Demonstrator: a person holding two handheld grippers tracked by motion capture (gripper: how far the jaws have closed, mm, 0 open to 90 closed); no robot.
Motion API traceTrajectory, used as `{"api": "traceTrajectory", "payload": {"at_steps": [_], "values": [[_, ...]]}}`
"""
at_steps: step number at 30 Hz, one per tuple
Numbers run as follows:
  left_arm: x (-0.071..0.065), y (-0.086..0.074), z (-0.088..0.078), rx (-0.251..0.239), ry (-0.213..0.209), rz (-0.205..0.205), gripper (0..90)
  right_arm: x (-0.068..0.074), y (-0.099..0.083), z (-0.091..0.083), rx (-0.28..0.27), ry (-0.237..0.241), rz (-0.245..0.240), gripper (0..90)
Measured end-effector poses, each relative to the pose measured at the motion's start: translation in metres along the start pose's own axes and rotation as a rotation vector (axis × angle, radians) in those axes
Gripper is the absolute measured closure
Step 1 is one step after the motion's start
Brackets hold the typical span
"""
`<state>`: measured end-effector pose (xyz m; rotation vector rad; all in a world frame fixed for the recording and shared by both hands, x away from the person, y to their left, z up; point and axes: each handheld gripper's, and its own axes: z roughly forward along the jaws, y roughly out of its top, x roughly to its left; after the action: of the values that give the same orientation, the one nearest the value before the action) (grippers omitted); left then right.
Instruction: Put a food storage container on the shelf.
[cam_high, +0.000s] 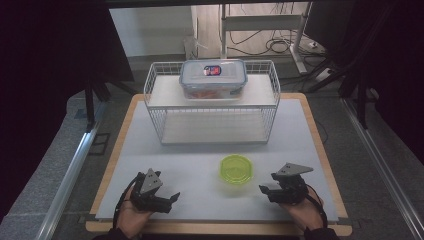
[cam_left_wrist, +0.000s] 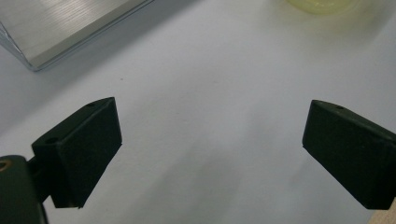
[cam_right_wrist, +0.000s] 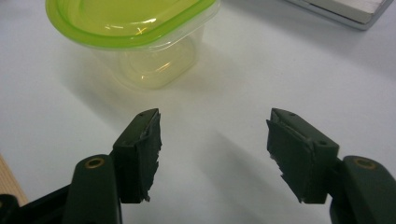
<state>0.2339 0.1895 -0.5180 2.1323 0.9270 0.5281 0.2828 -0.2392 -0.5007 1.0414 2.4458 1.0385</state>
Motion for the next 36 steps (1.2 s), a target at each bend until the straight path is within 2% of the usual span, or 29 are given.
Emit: {"api": "traceTrajectory", "payload": {"at_steps": [7,14,16,20,23,28,33,36], "values": [[0.000,0.000,0.000,-0.001,0.001,0.005,4.5,-0.001,0.003,-0.003,0.006,-0.002,0.059,37.7],[-0.002,0.001,0.001,0.001,0.002,0.009,4.5,-0.003,0.007,-0.008,0.009,0.023,0.132,39.7],[-0.002,0.001,0.001,0.002,0.003,0.013,4.5,-0.003,0.010,-0.009,-0.007,0.047,0.166,40.7],[-0.002,0.001,0.001,0.001,0.002,0.013,4.5,-0.004,0.016,-0.013,-0.048,0.089,0.203,45.4],[-0.002,0.001,0.001,0.003,0.002,0.016,4.5,-0.005,0.022,-0.012,-0.057,0.112,0.223,49.6],[-0.003,0.001,0.002,0.006,0.002,0.022,4.5,-0.007,0.032,-0.005,-0.067,0.153,0.264,50.0],[-0.003,0.001,0.002,0.007,-0.001,0.023,4.5,-0.008,0.040,0.010,-0.066,0.173,0.296,50.3],[-0.004,0.001,0.003,0.008,-0.003,0.021,4.6,-0.009,0.041,0.018,-0.061,0.189,0.334,52.3]]}}
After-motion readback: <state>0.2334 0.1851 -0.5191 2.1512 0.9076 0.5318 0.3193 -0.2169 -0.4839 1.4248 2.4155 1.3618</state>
